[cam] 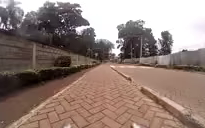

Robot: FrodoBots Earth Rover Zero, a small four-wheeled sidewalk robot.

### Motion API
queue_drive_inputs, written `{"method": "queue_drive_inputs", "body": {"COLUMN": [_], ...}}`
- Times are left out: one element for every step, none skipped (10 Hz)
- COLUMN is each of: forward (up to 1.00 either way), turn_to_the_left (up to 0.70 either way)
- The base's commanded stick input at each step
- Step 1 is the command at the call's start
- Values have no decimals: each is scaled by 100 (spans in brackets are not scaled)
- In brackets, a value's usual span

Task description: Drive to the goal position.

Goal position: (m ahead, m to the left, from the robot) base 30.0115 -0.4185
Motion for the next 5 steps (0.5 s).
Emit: {"method": "queue_drive_inputs", "body": {"forward": [70, 70, 70, 70, 70], "turn_to_the_left": [0, 0, 0, 0, 0]}}
